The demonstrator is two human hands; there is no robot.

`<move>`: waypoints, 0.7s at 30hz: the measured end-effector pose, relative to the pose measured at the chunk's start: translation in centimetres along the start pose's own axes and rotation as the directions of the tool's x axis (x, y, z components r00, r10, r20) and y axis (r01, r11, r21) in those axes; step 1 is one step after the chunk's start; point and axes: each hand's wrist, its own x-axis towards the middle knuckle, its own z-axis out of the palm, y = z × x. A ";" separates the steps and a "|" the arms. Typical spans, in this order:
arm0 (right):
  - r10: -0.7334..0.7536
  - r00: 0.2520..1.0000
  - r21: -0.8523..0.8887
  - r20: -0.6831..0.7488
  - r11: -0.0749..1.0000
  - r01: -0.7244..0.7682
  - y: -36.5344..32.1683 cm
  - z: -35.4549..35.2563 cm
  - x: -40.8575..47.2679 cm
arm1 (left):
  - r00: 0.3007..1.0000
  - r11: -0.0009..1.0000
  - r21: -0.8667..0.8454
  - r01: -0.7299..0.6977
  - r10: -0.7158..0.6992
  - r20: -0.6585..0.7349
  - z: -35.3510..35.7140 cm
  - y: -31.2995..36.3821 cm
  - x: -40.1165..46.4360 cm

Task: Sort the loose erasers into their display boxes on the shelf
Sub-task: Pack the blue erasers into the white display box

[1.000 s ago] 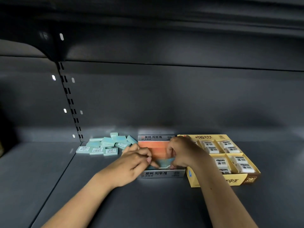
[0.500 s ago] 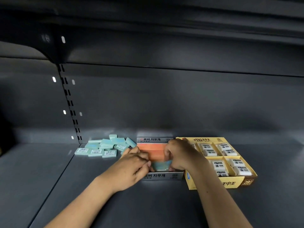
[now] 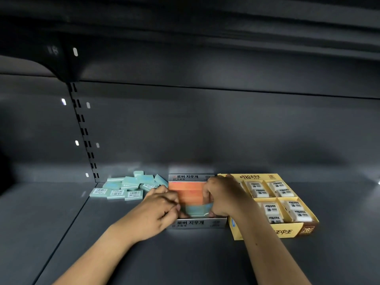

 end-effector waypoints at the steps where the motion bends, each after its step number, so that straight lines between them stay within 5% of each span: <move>1: 0.001 1.000 -0.002 -0.002 1.000 -0.001 0.0 0.1 0.1 | 1.000 1.000 -0.002 -0.002 0.002 0.000 0.0 0.0 0.0; 21: 0.089 0.996 -0.079 -0.008 0.993 -0.090 -1.2 1.1 1.2 | 1.000 1.000 -0.015 0.001 -0.001 -0.011 0.1 -0.1 0.1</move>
